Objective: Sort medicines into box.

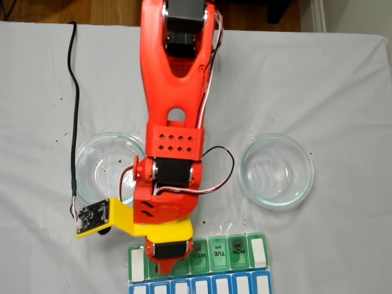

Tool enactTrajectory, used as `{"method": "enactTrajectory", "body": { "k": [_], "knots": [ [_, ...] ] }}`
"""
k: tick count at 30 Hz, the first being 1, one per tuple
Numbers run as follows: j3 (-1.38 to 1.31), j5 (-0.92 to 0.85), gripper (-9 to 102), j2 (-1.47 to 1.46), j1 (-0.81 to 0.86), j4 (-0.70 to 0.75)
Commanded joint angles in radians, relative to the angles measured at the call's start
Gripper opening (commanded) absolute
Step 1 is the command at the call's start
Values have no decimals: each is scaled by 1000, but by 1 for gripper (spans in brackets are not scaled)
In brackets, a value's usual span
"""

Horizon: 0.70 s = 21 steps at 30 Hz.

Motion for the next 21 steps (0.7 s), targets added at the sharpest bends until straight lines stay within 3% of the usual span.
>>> {"method": "enactTrajectory", "body": {
  "k": [1, 21],
  "knots": [
    [-58, -2, 0, -14, -18, 48],
    [-107, 40, 0, -18, 0, 210]
  ]
}}
